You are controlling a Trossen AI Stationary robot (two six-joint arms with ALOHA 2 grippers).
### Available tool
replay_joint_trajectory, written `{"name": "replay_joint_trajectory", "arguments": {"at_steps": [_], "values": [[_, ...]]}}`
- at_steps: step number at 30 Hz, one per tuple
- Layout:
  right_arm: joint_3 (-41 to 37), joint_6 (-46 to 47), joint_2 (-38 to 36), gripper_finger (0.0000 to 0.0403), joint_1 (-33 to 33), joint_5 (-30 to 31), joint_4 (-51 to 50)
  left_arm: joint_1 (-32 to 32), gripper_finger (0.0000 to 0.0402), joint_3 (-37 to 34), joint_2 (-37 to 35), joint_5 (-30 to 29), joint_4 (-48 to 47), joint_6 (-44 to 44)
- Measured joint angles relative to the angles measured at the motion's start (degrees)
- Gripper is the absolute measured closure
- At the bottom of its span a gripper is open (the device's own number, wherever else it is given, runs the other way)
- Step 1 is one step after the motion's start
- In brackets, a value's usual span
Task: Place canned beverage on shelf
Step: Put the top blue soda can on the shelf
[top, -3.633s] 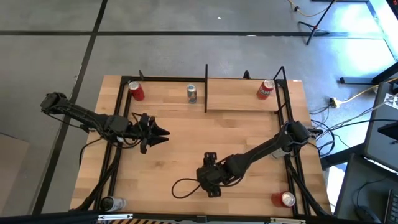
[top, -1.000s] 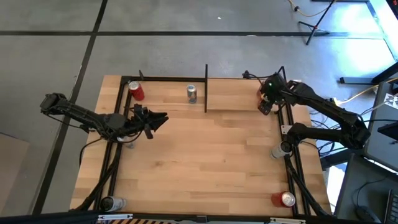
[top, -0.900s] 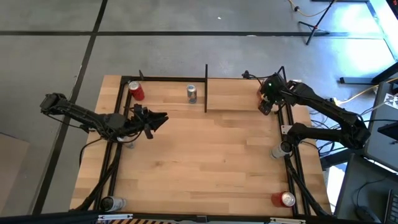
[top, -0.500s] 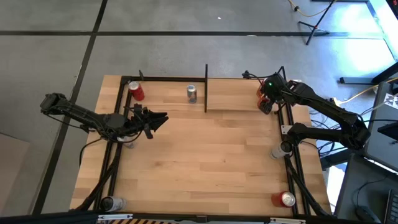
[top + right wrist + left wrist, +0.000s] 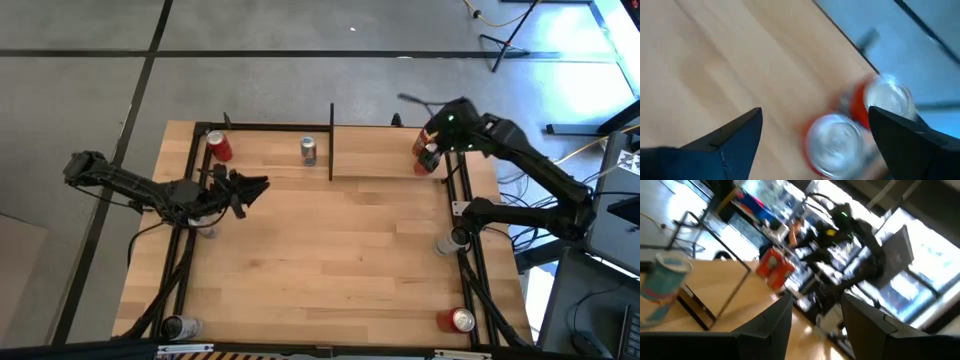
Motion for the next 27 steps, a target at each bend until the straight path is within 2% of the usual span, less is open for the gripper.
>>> {"name": "replay_joint_trajectory", "arguments": {"at_steps": [3,6,10,15,17,21,24,27], "values": [[3.01,4.0,-0.04,0.0055,1.18,-10.63,2.94,2.74,0.0237,-0.01,-0.03,-1.97,3.26,0.59],[3.36,7.4,0.02,0.0055,5.76,-14.62,7.84,6.63,0.0235,0.06,0.0,0.09,5.08,2.68],[3.34,9.47,0.04,0.0055,13.15,-11.63,12.28,13.14,0.0211,4.03,1.39,7.5,0.55,4.54],[3.34,9.31,0.07,0.0055,20.03,-4.44,16.75,21.25,0.0154,15.54,7.94,15.17,-18.56,11.07],[3.34,8.95,0.07,0.0055,21.14,-2.58,18.01,24.51,0.0131,20.49,11.68,18.02,-26.19,13.16],[3.34,9.16,0.07,0.0055,21.38,-1.82,18.93,31.4,0.01,30.55,20.31,27.62,-38.52,14.74],[3.34,10.48,0.25,0.0055,21.36,-1.72,19.22,36.26,0.0093,36.83,26.78,34.93,-45.14,16.04],[3.28,12.15,0.5,0.0055,21.34,-0.73,19.06,41.07,0.0092,42.84,32.78,41.94,-50.37,22.38]]}}
